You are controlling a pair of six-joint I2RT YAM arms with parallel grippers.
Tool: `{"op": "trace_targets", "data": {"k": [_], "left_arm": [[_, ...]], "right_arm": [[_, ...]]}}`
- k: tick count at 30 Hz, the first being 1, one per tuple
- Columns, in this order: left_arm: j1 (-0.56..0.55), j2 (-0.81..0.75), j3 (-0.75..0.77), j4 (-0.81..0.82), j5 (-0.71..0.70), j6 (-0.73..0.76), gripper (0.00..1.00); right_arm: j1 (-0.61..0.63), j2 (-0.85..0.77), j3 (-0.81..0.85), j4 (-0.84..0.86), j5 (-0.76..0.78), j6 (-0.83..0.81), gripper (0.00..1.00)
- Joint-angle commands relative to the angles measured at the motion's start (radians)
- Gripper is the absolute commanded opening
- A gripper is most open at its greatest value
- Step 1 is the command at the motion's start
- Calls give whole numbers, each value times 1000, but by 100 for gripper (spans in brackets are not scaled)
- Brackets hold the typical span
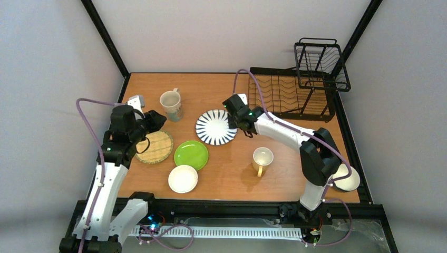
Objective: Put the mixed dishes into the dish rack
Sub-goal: Move the plate to the center of the board.
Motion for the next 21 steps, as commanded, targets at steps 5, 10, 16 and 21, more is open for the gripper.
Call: {"op": "trace_targets", "data": {"k": [5, 10, 16, 21], "left_arm": [[-6, -27, 75, -100, -60, -15, 100], [-6, -27, 114, -138, -78, -22, 100], [-6, -41, 142, -182, -95, -30, 100], [-6, -59, 162, -212, -102, -37, 100]], "right_arm": [[150, -31, -38, -64, -75, -71, 79], [254, -67, -95, -47, -105, -58, 79], [344, -103, -119, -26, -142, -50, 78], [401, -92, -92, -22, -171, -44, 78]]}}
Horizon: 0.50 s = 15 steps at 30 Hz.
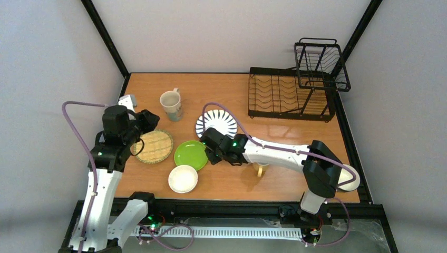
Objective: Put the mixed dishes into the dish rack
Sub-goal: Move the plate to the center of the board.
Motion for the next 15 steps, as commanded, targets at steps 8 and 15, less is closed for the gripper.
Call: {"op": "trace_targets", "data": {"k": [8, 15], "left_arm": [[-5, -41, 98, -107, -18, -37, 100], [-5, -60, 119, -132, -20, -40, 100]], "right_arm": [[114, 73, 114, -13, -32, 5, 78], [140, 146, 196, -43, -33, 0, 78]]}}
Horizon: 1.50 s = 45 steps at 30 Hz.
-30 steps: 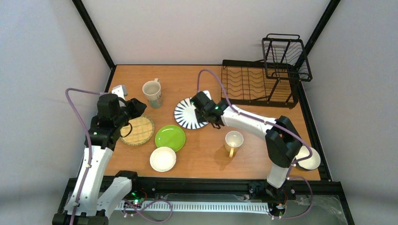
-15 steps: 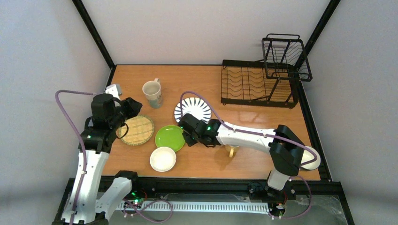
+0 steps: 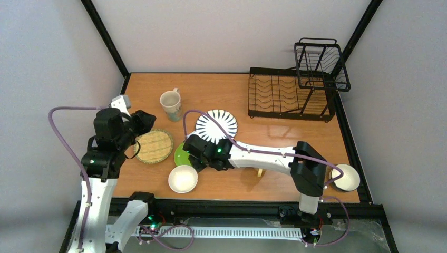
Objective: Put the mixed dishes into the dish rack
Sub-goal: Move the plate to the center of the board, then grab the bowl at the center of the board.
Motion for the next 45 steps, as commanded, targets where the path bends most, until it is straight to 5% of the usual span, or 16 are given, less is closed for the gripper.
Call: {"op": "trace_targets", "data": {"k": [1, 34, 39, 45], "left_arm": [[-5, -18, 46, -58, -8, -16, 100], [-5, -69, 32, -66, -1, -27, 100], [-5, -76, 26, -67, 1, -28, 100], [-5, -80, 31, -72, -4, -30, 100]], "right_arm": [[18, 47, 49, -36, 1, -2, 78], [69, 195, 106, -35, -39, 11, 76], [69, 221, 109, -26, -47, 15, 63], [69, 235, 108, -40, -42, 31, 25]]}}
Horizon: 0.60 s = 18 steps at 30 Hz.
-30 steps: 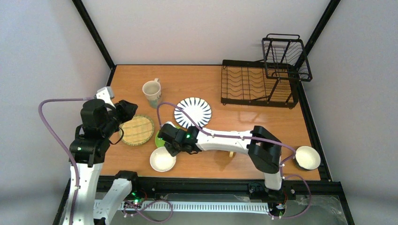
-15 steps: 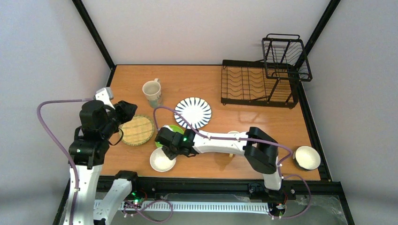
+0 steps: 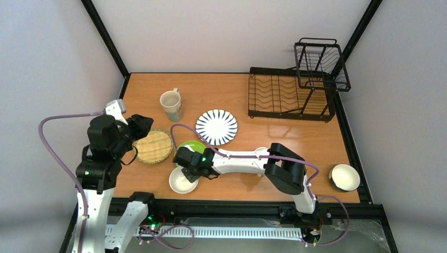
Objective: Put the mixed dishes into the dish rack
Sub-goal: Grab the bowl at the center of the board.
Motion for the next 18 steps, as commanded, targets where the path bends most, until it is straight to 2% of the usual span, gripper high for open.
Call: {"op": "trace_targets", "data": {"k": [1, 4, 11, 18], "left_arm": [[-5, -9, 16, -31, -3, -10, 100], [-5, -15, 16, -30, -5, -14, 100], [-5, -21, 28, -38, -9, -18, 100], [-5, -30, 39, -50, -16, -23, 100]], "right_arm": [[8, 21, 15, -26, 8, 16, 18], [8, 14, 17, -38, 19, 27, 3], [8, -26, 33, -71, 52, 51, 2], [7, -100, 105, -152, 153, 83, 2]]}}
